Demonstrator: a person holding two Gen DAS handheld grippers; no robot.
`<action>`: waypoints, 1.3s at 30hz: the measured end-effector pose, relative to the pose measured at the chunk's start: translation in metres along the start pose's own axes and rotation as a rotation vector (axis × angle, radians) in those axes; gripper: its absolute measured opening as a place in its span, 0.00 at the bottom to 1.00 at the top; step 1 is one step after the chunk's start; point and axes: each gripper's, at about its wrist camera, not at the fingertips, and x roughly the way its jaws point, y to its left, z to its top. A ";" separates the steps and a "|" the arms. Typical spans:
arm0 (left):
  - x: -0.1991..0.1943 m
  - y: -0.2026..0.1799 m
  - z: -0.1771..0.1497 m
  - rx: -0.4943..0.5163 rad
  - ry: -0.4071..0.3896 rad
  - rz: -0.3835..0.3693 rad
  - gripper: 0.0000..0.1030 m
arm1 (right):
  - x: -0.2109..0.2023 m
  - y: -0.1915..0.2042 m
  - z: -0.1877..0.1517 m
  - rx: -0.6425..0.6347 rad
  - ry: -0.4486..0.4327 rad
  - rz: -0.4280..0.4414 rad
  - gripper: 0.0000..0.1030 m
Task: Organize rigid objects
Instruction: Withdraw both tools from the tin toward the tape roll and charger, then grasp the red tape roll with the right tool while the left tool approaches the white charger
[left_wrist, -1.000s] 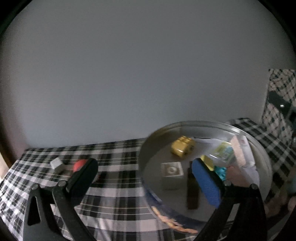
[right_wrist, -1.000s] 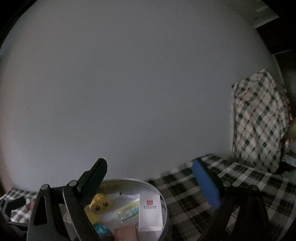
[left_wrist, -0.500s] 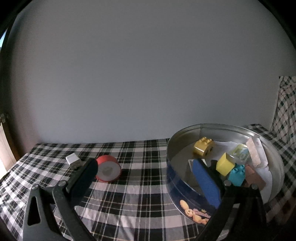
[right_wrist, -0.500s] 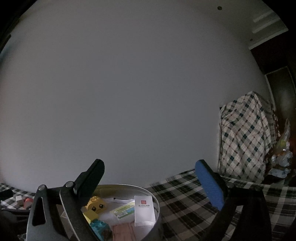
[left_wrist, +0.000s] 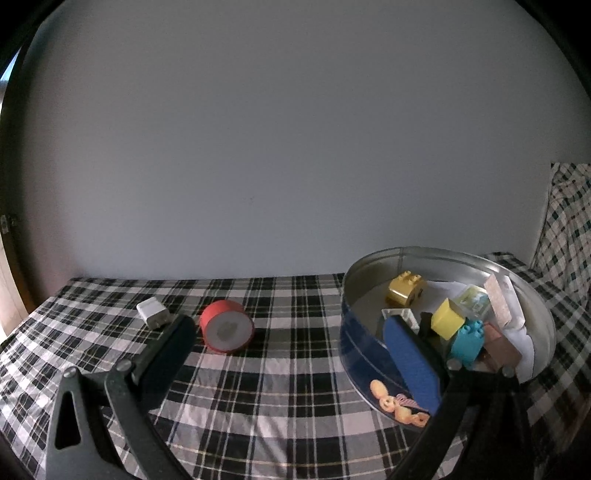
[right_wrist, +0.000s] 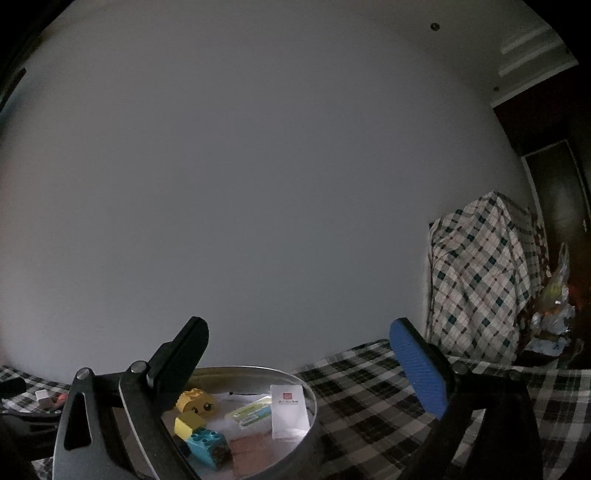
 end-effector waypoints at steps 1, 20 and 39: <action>0.000 0.002 0.000 -0.002 0.003 -0.003 1.00 | 0.000 0.001 0.000 0.004 0.008 -0.001 0.97; 0.010 0.070 -0.001 -0.011 0.009 0.060 1.00 | -0.008 0.084 -0.016 0.038 0.137 0.123 0.97; 0.039 0.172 -0.003 -0.110 0.065 0.185 1.00 | 0.000 0.170 -0.035 0.013 0.235 0.284 0.97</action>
